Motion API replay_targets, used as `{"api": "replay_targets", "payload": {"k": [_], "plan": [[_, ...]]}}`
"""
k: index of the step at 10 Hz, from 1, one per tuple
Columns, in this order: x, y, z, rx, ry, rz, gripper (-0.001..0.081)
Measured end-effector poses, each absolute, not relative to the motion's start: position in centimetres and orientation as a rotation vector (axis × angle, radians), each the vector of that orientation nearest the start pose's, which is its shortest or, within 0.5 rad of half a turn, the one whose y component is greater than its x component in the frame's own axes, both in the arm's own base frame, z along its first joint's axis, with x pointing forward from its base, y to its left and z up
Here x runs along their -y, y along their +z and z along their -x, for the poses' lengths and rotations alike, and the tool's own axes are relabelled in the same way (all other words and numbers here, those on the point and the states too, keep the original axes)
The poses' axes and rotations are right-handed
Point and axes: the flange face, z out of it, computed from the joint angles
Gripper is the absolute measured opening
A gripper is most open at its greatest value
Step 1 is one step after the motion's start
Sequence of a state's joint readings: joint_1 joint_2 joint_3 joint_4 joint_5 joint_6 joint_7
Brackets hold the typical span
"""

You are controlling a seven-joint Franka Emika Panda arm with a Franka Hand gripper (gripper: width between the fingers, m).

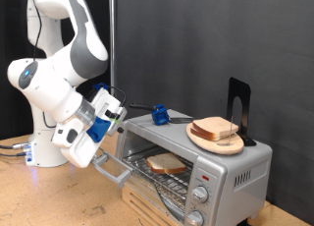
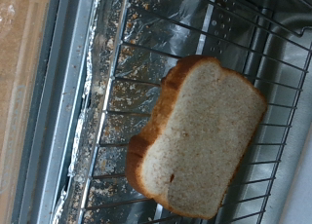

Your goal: Make a piece of toast with the oven

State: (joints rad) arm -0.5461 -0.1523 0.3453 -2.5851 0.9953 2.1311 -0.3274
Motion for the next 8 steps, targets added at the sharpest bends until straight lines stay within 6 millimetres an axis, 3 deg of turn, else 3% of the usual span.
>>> {"api": "replay_targets", "payload": {"k": [8], "plan": [[3.5, 31.2, -40.9, -0.687, 0.15, 2.362, 0.0808]]}}
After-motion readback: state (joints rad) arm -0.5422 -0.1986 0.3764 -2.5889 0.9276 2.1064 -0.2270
